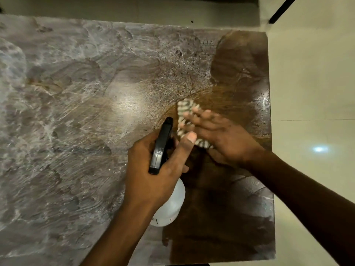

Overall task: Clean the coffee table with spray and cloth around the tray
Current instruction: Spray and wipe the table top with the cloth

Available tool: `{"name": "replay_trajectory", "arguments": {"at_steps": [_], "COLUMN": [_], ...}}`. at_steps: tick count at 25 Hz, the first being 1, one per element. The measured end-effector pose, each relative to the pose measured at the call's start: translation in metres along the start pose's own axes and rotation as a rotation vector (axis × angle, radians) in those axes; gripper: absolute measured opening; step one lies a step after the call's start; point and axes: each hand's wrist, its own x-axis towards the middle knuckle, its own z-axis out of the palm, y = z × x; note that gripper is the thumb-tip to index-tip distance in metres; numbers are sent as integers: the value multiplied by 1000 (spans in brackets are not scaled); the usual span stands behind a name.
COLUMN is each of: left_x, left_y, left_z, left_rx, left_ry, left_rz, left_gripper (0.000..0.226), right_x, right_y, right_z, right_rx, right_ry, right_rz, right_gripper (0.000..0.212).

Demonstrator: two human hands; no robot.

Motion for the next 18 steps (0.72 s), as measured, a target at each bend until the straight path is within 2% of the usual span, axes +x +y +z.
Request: {"name": "replay_trajectory", "arguments": {"at_steps": [1, 4, 5, 6, 7, 8, 11, 13, 14, 15, 16, 18], "left_x": [2, 12, 16, 19, 22, 25, 33, 41, 44, 46, 49, 52], "left_y": [3, 12, 15, 18, 20, 23, 30, 31, 32, 32, 32, 34], "left_z": [-1, -5, -6, -8, -9, -10, -13, -16, -18, -20, -22, -25], "left_rx": [8, 37, 47, 49, 46, 36, -8, 16, 35, 48, 50, 36], "left_ry": [-12, -22, -28, -35, -40, -45, -49, -52, -55, -57, -57, -60], "left_rz": [-9, -21, -16, -10, -7, -7, -11, 6, 9, 9, 7, 5], "left_gripper": [36, 45, 46, 46, 45, 42, 31, 28, 32, 39, 46, 52], "right_x": [4, 41, 62, 80, 95, 103, 89, 64, 57, 53, 53, 66], "right_y": [21, 53, 51, 43, 30, 12, -33, -21, -3, 18, 41, 82], "right_z": [-6, -33, -38, -40, -36, -32, -19, -17, -20, -25, -31, -49], "right_rx": [31, 226, 287, 319, 307, 259, 235, 156, 71, 18, 6, 97], "right_ry": [64, 410, 467, 471, 424, 343, 32, -51, -62, -69, -36, 180], "right_rz": [174, 730, 859, 907, 866, 736, 183, -78, -124, -50, 107, 523], "right_gripper": [77, 68, 67, 66, 65, 65, 66, 76, 79, 79, 77, 67]}}
